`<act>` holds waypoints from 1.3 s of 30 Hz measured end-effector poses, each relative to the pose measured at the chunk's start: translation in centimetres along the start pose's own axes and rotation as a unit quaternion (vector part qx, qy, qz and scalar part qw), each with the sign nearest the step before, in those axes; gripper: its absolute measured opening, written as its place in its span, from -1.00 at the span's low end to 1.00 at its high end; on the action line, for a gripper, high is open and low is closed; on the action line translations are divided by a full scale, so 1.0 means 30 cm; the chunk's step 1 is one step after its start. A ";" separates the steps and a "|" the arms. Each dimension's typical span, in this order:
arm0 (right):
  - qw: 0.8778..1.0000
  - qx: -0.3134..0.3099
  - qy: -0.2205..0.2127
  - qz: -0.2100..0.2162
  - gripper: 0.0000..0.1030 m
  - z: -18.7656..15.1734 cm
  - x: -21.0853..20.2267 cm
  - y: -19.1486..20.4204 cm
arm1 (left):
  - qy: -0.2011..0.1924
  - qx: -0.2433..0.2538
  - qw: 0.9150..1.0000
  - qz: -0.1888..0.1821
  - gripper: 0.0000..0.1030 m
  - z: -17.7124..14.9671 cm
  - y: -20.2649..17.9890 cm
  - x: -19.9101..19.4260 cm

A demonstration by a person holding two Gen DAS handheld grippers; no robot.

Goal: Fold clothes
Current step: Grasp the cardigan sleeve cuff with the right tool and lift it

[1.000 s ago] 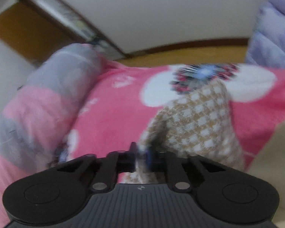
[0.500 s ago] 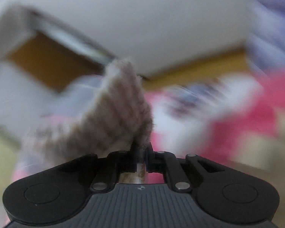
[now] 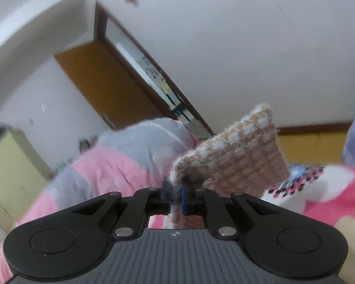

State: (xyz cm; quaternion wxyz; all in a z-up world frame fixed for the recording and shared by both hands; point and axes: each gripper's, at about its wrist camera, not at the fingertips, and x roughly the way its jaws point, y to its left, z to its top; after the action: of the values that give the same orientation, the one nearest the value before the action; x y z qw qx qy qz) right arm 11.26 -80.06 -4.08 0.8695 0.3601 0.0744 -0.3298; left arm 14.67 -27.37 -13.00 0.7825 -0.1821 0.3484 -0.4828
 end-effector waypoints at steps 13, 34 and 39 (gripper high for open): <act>0.975 -0.191 0.090 -0.075 -0.06 -0.128 -0.091 0.116 | 0.000 -0.003 1.000 -0.001 -0.50 0.000 0.005 -0.002; 0.899 -0.336 0.268 0.083 -1.00 -0.752 0.356 0.619 | -0.005 -0.011 1.000 -0.010 -0.50 -0.004 0.019 -0.007; 0.895 -0.338 0.272 0.104 -1.00 -0.811 0.401 0.666 | -0.007 -0.010 1.000 -0.010 -0.50 -0.005 0.017 -0.007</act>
State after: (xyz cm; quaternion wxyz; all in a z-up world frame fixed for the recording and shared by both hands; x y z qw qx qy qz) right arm 35.70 -59.42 -14.71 0.9138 0.1261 0.3772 -0.0822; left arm 14.83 -26.95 -13.33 0.7780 -0.1973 0.3459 -0.4860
